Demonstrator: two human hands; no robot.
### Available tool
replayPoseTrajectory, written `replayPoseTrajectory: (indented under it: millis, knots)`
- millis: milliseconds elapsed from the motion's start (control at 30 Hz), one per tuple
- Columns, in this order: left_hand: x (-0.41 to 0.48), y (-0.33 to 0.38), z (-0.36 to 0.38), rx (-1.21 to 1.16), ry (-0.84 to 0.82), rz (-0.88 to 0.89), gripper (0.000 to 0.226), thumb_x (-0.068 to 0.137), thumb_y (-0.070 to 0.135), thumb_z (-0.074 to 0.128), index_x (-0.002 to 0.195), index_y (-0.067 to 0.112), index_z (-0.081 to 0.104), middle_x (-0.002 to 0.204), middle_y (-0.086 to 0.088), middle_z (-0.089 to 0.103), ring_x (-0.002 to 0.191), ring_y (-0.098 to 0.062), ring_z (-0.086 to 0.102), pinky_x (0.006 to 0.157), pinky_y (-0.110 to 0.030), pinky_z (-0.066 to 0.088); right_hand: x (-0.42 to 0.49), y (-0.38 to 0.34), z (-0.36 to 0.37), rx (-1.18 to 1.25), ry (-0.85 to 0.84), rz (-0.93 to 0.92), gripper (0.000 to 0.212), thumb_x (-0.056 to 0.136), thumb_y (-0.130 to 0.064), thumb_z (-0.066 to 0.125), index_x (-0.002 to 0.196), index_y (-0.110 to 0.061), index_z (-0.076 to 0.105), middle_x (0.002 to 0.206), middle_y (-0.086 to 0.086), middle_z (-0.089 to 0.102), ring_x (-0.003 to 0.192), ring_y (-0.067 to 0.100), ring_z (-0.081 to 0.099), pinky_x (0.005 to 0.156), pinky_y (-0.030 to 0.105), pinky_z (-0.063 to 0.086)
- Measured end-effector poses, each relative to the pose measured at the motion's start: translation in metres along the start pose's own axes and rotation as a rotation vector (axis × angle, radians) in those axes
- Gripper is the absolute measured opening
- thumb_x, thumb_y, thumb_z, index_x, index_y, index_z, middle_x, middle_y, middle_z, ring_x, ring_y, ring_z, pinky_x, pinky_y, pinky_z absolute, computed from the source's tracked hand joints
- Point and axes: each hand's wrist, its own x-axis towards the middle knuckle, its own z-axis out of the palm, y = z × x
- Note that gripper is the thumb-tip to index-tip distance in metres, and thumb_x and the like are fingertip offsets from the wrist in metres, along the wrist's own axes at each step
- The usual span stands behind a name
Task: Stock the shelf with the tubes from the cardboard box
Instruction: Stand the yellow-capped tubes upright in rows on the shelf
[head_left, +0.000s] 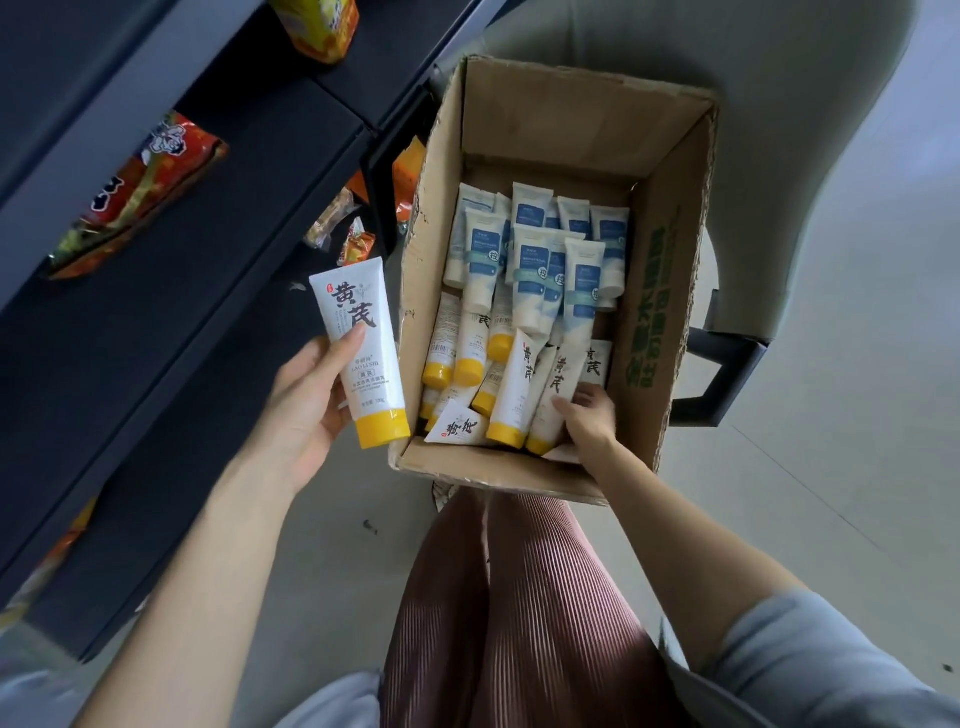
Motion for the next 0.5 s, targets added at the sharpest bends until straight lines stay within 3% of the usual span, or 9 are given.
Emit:
replayPoseTrajectory:
  millis: [67, 167, 200, 300, 400, 500]
  knots:
    - [-0.006, -0.002, -0.002, 0.004, -0.007, 0.008, 0.035, 0.077, 0.035, 0.063, 0.11, 0.025, 0.063, 0.122, -0.009, 0.064, 0.099, -0.015, 0.061, 0.095, -0.036, 0.046, -0.003, -0.004, -0.004, 0.132, -0.067, 0.02, 0.039, 0.088, -0.005, 0.062, 0.125, -0.002, 0.049, 0.121, 0.017, 0.061, 0.102, 0.025, 0.063, 0.077, 0.031, 0.053]
    - [-0.016, -0.006, -0.006, -0.006, 0.0, 0.014, 0.033, 0.079, 0.035, 0.063, 0.111, 0.025, 0.063, 0.123, -0.01, 0.063, 0.1, -0.016, 0.06, 0.092, -0.033, 0.047, -0.018, -0.02, -0.004, 0.333, -0.232, 0.026, 0.037, 0.091, -0.006, 0.06, 0.126, -0.004, 0.05, 0.101, 0.011, 0.065, 0.067, 0.01, 0.067, 0.053, 0.024, 0.054]
    - [-0.02, -0.007, -0.007, -0.013, 0.006, 0.02, 0.031, 0.08, 0.034, 0.063, 0.11, 0.025, 0.063, 0.124, -0.011, 0.062, 0.101, -0.016, 0.059, 0.092, -0.033, 0.047, -0.023, -0.027, -0.003, 0.385, -0.281, 0.019, 0.035, 0.091, -0.008, 0.059, 0.125, -0.004, 0.05, 0.102, 0.01, 0.065, 0.07, 0.01, 0.068, 0.054, 0.026, 0.055]
    - [-0.035, -0.007, -0.014, -0.055, 0.025, 0.045, 0.026, 0.082, 0.032, 0.063, 0.107, 0.025, 0.065, 0.119, -0.01, 0.064, 0.102, -0.018, 0.058, 0.093, -0.035, 0.045, -0.045, -0.049, 0.001, 0.459, -0.426, -0.041, 0.037, 0.095, -0.014, 0.055, 0.13, -0.005, 0.05, 0.123, 0.012, 0.06, 0.102, 0.02, 0.063, 0.068, 0.029, 0.059]
    - [-0.053, -0.002, -0.024, -0.1, 0.026, 0.072, 0.031, 0.076, 0.034, 0.066, 0.105, 0.023, 0.066, 0.112, -0.009, 0.065, 0.102, -0.022, 0.057, 0.1, -0.047, 0.041, -0.074, -0.077, 0.004, 0.548, -0.589, -0.078, 0.033, 0.097, -0.017, 0.051, 0.128, -0.009, 0.051, 0.125, 0.013, 0.058, 0.108, 0.023, 0.059, 0.071, 0.029, 0.058]
    - [-0.074, 0.008, -0.036, -0.124, 0.024, 0.122, 0.039, 0.073, 0.034, 0.068, 0.109, 0.019, 0.066, 0.12, -0.014, 0.064, 0.1, -0.025, 0.059, 0.103, -0.057, 0.038, -0.111, -0.103, 0.005, 0.555, -0.746, -0.14, 0.048, 0.094, -0.03, 0.054, 0.136, -0.009, 0.045, 0.129, 0.016, 0.057, 0.116, 0.027, 0.057, 0.096, 0.039, 0.05]
